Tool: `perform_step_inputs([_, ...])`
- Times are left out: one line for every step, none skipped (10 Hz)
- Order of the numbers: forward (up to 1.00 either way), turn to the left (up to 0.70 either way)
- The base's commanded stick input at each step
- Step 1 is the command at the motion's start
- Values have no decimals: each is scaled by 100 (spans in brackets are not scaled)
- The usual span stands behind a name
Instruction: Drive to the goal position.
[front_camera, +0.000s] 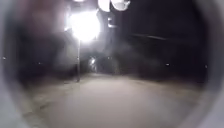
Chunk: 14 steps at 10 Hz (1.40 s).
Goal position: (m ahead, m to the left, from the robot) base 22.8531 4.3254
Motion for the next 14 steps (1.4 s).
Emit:
perform_step_inputs([100,12])
perform_step_inputs([100,33])
perform_step_inputs([100,40])
perform_step_inputs([100,40])
perform_step_inputs([100,40])
perform_step_inputs([100,40])
perform_step_inputs([100,40])
perform_step_inputs([100,40])
perform_step_inputs([100,40])
perform_step_inputs([100,40])
perform_step_inputs([100,23])
perform_step_inputs([100,0])
perform_step_inputs([100,0])
perform_step_inputs([100,0])
